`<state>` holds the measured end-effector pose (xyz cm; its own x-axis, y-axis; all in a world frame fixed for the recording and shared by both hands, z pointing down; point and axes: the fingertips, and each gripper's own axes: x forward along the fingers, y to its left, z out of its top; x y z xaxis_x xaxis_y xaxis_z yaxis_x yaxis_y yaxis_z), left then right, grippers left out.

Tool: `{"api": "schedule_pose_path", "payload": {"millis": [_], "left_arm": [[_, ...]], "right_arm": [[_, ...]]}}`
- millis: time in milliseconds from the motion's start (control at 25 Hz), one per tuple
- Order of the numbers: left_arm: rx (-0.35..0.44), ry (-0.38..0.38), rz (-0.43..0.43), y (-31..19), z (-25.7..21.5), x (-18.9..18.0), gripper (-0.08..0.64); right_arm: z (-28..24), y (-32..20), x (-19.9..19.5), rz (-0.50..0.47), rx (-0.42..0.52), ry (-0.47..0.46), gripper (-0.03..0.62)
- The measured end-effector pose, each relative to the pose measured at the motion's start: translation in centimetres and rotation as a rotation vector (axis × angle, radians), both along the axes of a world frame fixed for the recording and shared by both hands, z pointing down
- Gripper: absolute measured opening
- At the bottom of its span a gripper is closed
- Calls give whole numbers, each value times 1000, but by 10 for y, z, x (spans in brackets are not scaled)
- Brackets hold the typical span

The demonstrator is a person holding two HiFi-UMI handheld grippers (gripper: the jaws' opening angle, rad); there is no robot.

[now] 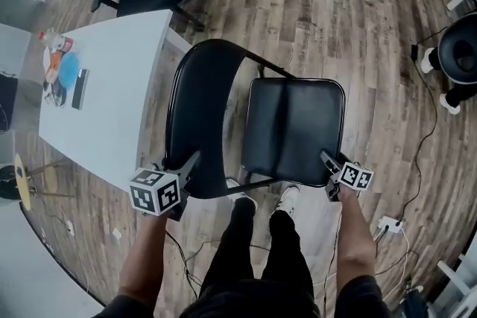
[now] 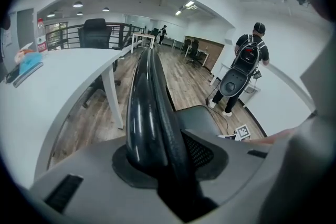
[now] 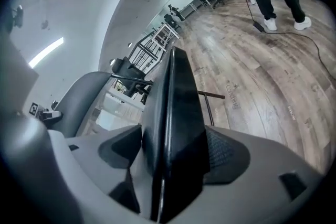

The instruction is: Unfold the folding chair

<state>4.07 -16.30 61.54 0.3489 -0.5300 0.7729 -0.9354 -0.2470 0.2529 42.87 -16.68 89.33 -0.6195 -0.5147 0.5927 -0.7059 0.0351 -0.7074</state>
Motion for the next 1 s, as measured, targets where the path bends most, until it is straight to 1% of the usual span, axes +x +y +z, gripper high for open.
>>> {"api": "schedule_pose_path", "payload": {"millis": [160, 480, 640, 920, 1000], "left_arm": [[-9, 7, -7, -1, 20, 6, 120], [-25, 23, -15, -3, 50, 31, 120], [-37, 33, -39, 1, 59, 46, 120], [-24, 28, -17, 0, 67, 81, 118], [-17, 18, -11, -2, 66, 90, 117]], "right_arm": [[30, 1, 22, 2, -17, -12, 342], [78, 2, 58, 3, -38, -89, 342], [98, 6, 73, 9, -35, -118, 347], [131, 11, 99, 16, -47, -76, 382], [136, 10, 101, 26, -44, -87, 383]]}}
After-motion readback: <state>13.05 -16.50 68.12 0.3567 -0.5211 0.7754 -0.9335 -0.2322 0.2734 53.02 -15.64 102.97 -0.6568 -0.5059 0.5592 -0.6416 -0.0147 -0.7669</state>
